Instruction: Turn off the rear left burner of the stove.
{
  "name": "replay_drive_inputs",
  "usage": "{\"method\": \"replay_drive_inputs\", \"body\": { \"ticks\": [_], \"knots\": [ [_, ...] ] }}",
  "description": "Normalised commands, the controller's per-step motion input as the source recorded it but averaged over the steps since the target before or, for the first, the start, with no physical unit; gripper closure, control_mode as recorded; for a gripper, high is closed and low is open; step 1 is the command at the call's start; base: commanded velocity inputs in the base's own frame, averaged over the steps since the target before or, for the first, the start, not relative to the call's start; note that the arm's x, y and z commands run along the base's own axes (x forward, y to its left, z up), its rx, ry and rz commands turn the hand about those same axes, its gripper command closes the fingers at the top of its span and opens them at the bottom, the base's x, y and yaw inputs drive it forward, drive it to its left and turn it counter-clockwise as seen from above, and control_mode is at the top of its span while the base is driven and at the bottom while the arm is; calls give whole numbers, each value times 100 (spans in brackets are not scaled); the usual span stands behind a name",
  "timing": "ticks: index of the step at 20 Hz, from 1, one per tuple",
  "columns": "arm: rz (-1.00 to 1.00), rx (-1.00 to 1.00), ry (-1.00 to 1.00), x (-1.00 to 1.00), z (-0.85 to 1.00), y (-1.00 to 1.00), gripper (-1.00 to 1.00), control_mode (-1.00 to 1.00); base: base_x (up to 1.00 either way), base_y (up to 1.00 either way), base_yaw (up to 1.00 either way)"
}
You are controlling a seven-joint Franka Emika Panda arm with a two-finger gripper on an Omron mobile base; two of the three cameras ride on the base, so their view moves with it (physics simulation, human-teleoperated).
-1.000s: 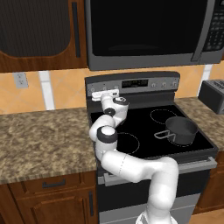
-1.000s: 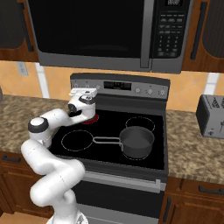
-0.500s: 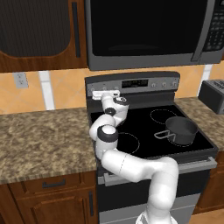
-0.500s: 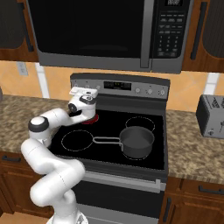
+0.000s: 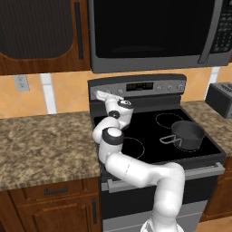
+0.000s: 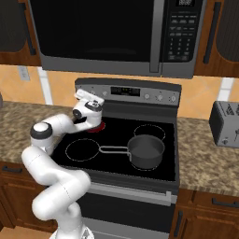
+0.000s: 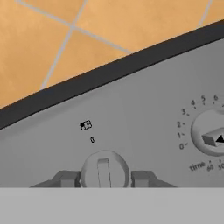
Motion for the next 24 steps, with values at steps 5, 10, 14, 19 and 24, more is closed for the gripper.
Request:
{"method": "replay_drive_inputs", "body": {
  "ticks": [5,10,14,19,24],
  "knots": [
    [0,35,0,0,7,-19,100,-100,0,0,0],
    [-1,38,0,0,10,-18,100,-100,0,0,0],
    [-2,39,0,0,15,-15,100,-100,0,0,0],
    [-3,40,0,0,17,-14,100,-100,0,0,0],
    [-3,40,0,0,17,-16,100,-100,0,0,0]
  ]
}}
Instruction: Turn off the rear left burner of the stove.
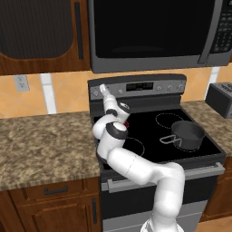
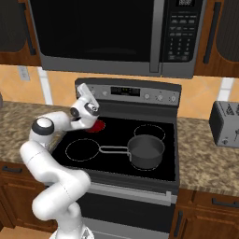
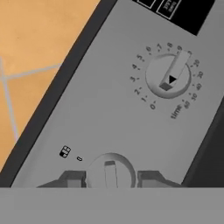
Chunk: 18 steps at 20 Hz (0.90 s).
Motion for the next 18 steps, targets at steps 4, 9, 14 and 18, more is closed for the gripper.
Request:
{"method": "replay_drive_inputs", "body": {
  "ticks": [4,9,14,18],
  "knots": [
    [-4,43,0,0,17,-17,100,-100,0,0,0],
    [-5,46,0,0,21,-16,100,-100,0,0,0],
    [-6,49,0,0,26,-15,100,-100,0,0,0],
    [-8,52,-1,0,24,-11,100,-100,0,0,0]
  ]
}}
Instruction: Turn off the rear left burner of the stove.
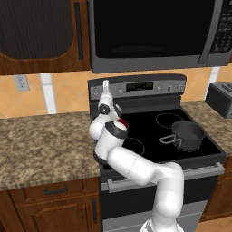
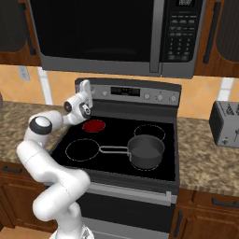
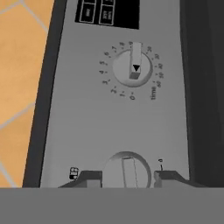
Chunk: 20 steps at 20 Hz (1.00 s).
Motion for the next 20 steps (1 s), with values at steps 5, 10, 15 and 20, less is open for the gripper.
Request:
{"method": "replay_drive_inputs", "body": {
  "ticks": [5,10,15,20],
  "knots": [
    [-9,55,-3,0,16,-11,100,-100,0,0,0],
    [-10,56,-4,0,12,-13,100,-100,0,0,0],
    [-11,55,-5,0,11,-14,100,-100,0,0,0],
    [-11,55,-6,0,11,-12,100,-100,0,0,0]
  ]
}}
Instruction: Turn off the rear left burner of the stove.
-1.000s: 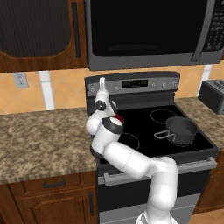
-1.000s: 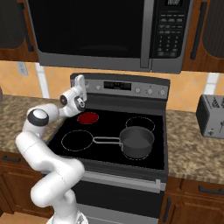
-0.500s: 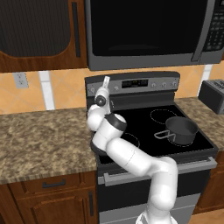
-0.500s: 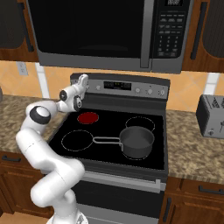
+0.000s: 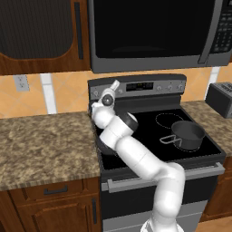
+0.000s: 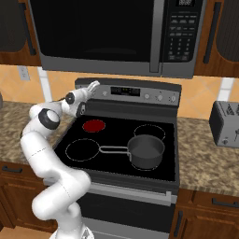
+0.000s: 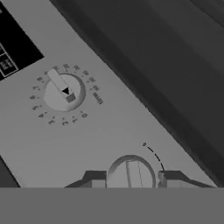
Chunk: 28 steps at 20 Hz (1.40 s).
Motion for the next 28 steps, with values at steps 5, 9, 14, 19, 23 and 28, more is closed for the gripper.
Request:
{"method": "replay_drive_inputs", "body": {
  "ticks": [5,9,14,19,23,28],
  "knots": [
    [-12,54,-6,0,11,-10,100,-100,0,0,0],
    [-13,54,-6,0,11,-9,100,-100,0,0,0],
    [-13,54,-7,0,9,-8,100,-100,0,0,0],
    [-13,53,-7,0,11,-10,100,-100,0,0,0],
    [-14,53,-7,0,11,-12,100,-100,0,0,0],
    [-26,46,-3,14,2,-3,100,-100,0,0,0]
  ]
}}
